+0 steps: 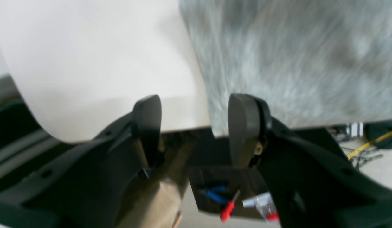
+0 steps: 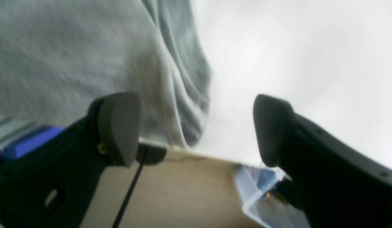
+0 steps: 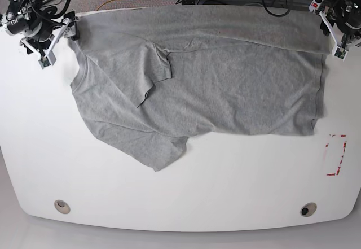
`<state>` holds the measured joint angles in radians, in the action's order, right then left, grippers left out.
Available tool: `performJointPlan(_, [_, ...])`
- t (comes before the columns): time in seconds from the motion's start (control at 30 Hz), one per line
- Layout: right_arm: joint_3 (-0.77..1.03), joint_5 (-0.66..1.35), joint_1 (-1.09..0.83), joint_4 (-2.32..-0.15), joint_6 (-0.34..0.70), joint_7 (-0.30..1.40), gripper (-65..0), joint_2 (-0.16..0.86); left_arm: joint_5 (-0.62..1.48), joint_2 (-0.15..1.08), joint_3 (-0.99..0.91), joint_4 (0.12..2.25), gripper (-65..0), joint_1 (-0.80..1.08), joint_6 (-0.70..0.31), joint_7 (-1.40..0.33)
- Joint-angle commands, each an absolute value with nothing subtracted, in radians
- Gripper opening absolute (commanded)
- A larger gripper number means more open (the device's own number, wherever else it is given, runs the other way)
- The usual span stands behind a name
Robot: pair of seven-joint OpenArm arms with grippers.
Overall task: Fold the T-shirt properly
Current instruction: 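Hold the shoulder corners with both grippers and pull the shirt taut, then release the shoulders and move both grippers to the hem corners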
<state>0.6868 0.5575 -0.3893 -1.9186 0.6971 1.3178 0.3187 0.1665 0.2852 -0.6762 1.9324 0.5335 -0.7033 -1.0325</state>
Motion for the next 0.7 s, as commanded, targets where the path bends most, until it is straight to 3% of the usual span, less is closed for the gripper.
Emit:
performJointPlan(0.0, [0.69,0.559,-0.346,-1.939,0.698,1.308,-12.5,0.332,0.165,0.297,-0.685,1.962,-33.8,0.498,-0.698,-1.029])
performJointPlan(0.47, [0.545,0.558,0.004,-1.705,0.698,1.297,-12.5,0.34,0.061,0.289,-0.644,1.949,-33.5,0.174,-0.698,-1.029])
performJointPlan(0.67, [0.446,0.556,0.156,-1.524,0.698,1.194,-12.7,0.364,-0.047,0.263,-0.558,1.874,-33.3,0.019,-0.698,-1.024])
